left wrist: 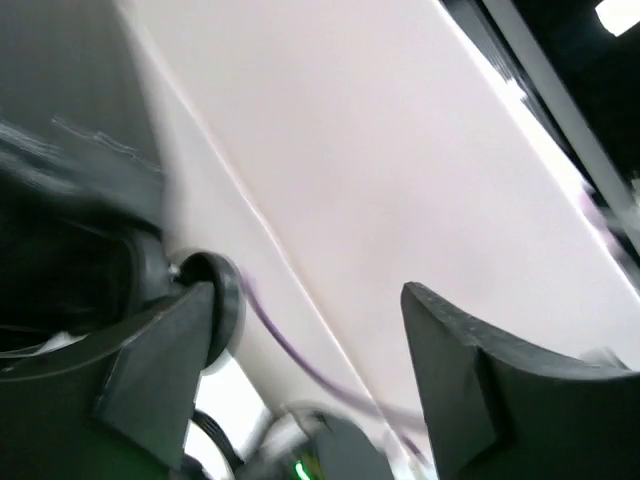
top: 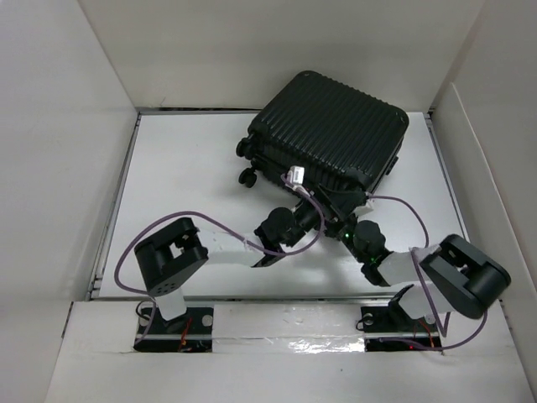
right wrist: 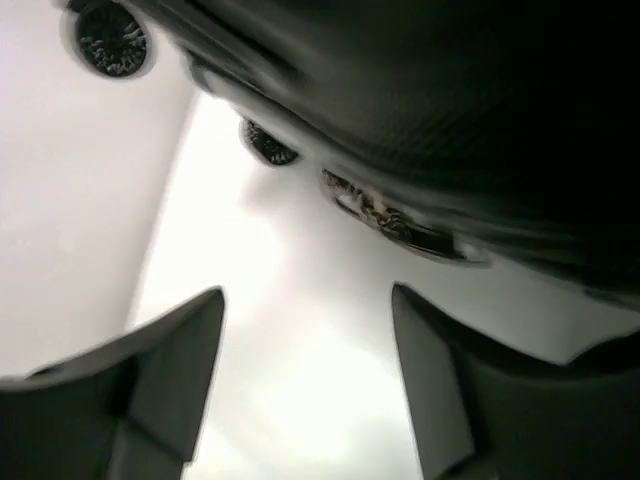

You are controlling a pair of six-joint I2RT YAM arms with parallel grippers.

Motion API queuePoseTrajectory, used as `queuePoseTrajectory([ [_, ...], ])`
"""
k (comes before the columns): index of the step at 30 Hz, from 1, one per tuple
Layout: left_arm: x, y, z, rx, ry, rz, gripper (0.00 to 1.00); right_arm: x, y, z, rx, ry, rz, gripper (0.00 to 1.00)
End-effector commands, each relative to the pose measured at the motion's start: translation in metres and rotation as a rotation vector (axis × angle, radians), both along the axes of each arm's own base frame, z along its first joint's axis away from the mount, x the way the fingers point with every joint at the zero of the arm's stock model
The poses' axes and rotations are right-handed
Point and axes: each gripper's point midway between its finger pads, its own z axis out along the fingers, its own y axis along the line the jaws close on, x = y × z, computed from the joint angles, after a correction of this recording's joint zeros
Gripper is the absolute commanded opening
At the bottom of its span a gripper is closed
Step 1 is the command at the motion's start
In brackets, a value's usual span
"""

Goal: Pack the luggage

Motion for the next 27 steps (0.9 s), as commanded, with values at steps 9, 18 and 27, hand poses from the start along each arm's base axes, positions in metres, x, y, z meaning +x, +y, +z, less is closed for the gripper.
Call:
queuePoseTrajectory([
  [9, -0.045, 0.026, 0.022, 0.080, -0.094, -0.197, 0.99, -0.057, 0.039, 0.041, -0.172, -0.148, 0.259, 0.95],
  [18, 0.007, 0.055, 0.025, 0.140, -0.095, -0.169, 0.99, -0.077, 0.017, -0.010, -0.222, -0.006, 0.228, 1.00],
  [27, 0.037, 0.097, 0.010, 0.302, -0.085, -0.008, 0.99, -0.076, -0.027, 0.009, -0.269, -0.025, 0.072, 1.00],
])
